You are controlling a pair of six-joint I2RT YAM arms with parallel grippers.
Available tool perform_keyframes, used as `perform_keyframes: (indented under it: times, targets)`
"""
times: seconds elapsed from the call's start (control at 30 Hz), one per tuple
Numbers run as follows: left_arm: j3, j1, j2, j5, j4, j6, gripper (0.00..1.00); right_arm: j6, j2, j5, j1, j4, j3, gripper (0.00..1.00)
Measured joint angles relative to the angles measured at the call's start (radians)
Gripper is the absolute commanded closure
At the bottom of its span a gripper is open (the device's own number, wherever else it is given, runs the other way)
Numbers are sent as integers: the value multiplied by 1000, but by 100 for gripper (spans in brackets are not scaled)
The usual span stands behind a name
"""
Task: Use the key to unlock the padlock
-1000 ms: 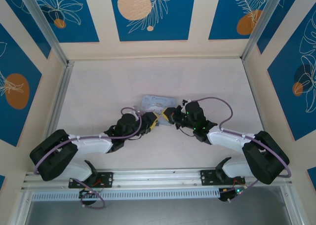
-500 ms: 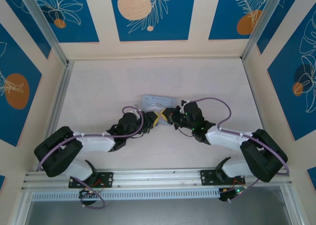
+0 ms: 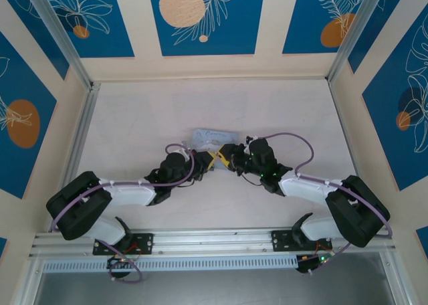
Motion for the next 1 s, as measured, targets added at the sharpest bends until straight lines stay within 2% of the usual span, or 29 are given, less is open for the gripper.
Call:
perform_keyframes:
  times: [0.2, 0.33, 0.37, 0.43, 0.73, 0.9, 1.0]
  targets:
    - [0, 45, -32, 52, -70, 107, 100, -101, -154, -70, -103, -108, -7, 34]
    - [12, 101, -77, 141, -136, 212, 100, -208, -192, -200, -212, -173, 14, 31]
    - [19, 114, -86, 164, -150, 238, 100, -231, -191, -230, -233, -187, 20, 27]
    - [43, 142, -100, 227, -180, 290, 100, -286, -191, -302, -277, -217, 35, 27]
    - [162, 192, -82, 502, -220, 421, 100, -449, -109, -571, -314, -232, 150, 48]
    - [203, 192, -24, 595, -209, 428, 100, -489, -62, -637, -314, -221, 177, 63]
    - [210, 192, 2, 629, -207, 427, 100, -499, -37, -665, -314, -215, 178, 64]
